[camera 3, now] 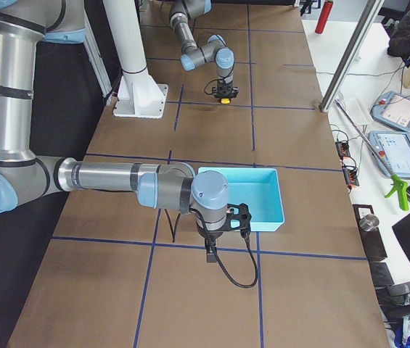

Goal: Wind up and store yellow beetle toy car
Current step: 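Press the car down with the left gripper and drag it backward, then keep pressing and pulling the car back toward the robot with the left gripper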

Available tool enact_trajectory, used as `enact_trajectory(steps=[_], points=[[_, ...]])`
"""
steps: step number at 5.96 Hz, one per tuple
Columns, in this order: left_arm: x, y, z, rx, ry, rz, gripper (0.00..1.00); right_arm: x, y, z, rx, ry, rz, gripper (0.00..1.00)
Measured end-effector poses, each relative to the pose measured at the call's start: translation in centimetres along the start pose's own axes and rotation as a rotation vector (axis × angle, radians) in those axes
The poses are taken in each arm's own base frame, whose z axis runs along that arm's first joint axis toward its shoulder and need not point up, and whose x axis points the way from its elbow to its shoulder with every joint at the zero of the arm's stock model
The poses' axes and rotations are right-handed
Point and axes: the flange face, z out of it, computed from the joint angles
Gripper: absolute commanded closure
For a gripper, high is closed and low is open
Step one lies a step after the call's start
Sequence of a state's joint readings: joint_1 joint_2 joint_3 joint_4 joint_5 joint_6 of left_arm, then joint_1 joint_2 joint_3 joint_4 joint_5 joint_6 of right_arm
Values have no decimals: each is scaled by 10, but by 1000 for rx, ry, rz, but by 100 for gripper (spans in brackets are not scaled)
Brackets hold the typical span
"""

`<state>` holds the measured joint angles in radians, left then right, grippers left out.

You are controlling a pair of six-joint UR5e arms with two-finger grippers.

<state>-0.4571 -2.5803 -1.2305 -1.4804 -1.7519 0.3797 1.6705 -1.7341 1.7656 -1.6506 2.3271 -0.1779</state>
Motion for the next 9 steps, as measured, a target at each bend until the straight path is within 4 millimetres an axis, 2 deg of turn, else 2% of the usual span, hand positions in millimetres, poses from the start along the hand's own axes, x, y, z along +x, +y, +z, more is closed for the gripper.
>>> enact_trajectory(steps=[1,4,7,9], points=[[0,-2,-4,8,-1,20,88,0,0,0,0,0,0,0],[7,-22,-45,196,-4,69,89,1,1,1,-2,0,2,0],[13,-36,-49,335,31,115,89,1,1,1,-2,0,2,0],[15,-37,-46,346,33,126,91,0,1,1,-1,0,1,0]])
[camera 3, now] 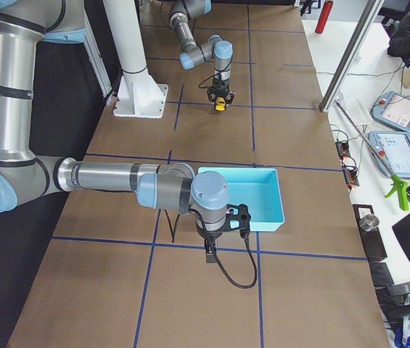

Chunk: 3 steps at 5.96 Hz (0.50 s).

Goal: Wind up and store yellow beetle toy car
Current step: 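Keep pressing and pulling the car back toward the robot with the left gripper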

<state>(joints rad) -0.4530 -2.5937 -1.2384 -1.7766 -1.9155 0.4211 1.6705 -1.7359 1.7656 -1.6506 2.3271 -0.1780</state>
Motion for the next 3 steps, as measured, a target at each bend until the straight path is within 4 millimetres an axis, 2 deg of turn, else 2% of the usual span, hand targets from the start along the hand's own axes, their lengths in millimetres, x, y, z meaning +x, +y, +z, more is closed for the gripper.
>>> enact_trajectory(steps=[3], points=[[2,6,7,-4,4,9,92,1,0,0,-2,10,0,0]])
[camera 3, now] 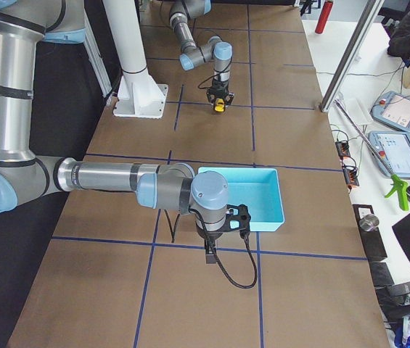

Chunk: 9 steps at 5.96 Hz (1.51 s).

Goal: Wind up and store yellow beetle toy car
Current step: 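Keep pressing and pulling the car back toward the robot with the left gripper, then lift the left gripper off the car and withdraw the left arm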

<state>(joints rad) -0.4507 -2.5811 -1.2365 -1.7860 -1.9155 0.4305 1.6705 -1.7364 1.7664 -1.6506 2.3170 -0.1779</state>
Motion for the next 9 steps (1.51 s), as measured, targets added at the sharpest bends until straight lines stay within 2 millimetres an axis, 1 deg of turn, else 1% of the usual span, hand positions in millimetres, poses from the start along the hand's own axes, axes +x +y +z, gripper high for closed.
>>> enact_trajectory(steps=[1,2,4,7,9], points=[[1,6,5,3,-2,1,91,0,0,0,0,1,0,0],[2,15,10,6,-4,-3,91,0,0,0,1,1,-1,0],[1,39,14,11,-16,-28,91,0,-1,-1,1,2,-3,0],[3,90,11,5,-35,-61,91,0,-1,-1,2,2,-2,0],[4,119,10,-3,-45,-73,90,0,-1,-1,1,4,-2,0]])
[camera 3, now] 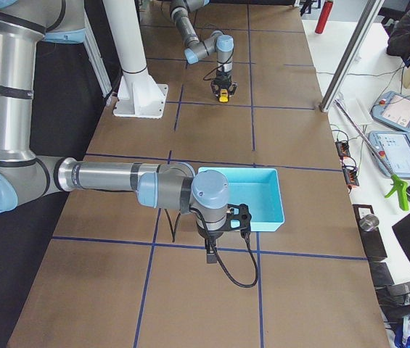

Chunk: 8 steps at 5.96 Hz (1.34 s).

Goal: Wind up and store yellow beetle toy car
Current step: 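Lift the left gripper off the car and withdraw the left arm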

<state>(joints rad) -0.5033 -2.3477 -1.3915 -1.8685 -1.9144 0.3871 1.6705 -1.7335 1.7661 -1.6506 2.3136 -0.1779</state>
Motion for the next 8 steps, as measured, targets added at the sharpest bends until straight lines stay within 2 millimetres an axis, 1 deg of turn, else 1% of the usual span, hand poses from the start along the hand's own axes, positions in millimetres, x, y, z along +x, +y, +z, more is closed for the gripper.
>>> enact_trajectory(steps=[1,2,3,4,5,7,8], points=[[1,16,-1,2,-7,-3,12,0,0,0,0,0,0,0],[0,40,0,1,-18,-6,0,0,0,0,0,0,-1,0],[-5,73,-8,3,-40,-15,0,0,0,-1,1,1,-1,0],[-7,109,-20,6,-51,-31,0,-1,-1,-1,1,1,-2,0],[-15,139,-41,19,-50,-54,0,-1,-1,-1,2,1,-2,0],[-43,206,-90,39,-42,-133,0,-1,-2,-1,3,2,-3,0],[-52,235,-109,39,-43,-172,0,-1,-2,-1,3,3,-3,0]])
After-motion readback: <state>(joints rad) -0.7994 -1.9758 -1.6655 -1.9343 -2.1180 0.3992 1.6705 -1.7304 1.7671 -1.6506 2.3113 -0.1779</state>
